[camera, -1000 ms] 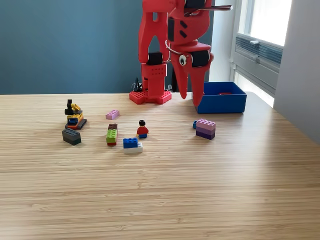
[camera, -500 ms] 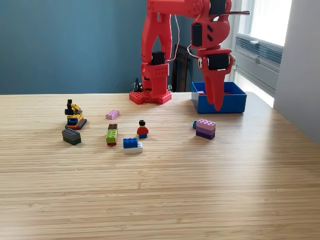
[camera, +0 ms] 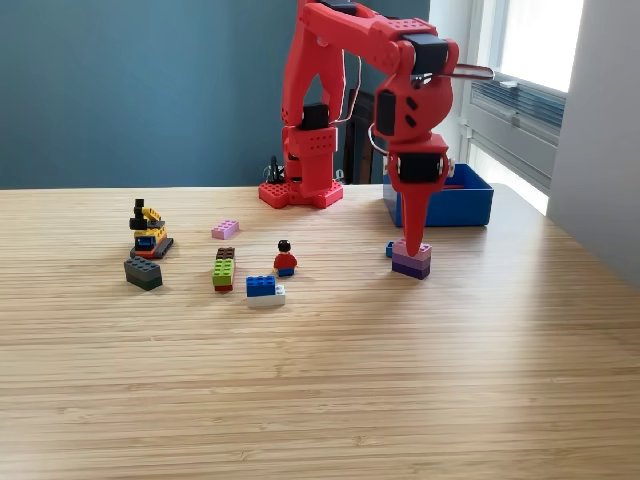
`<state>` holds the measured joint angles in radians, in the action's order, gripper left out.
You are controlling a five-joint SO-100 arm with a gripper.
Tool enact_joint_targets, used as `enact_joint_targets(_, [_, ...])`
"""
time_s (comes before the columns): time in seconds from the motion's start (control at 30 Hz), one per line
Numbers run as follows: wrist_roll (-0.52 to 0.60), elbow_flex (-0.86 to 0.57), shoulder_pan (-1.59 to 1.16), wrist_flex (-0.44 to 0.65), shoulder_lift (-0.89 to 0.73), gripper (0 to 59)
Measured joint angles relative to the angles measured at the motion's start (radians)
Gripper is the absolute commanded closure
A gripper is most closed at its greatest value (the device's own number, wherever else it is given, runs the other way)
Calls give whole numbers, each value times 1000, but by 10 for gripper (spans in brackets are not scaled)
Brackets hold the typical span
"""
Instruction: Grasp a lego block and put it in the bin.
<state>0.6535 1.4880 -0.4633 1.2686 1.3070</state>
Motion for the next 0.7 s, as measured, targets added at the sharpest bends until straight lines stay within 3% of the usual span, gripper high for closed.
enact_joint_targets(0.17, [31,-17,11,-3,-87,398])
enact_joint_targets(0.43, [55,-37,11,-11,-117,580])
enact_joint_targets(0.7, [55,-37,9,-12,-117,585])
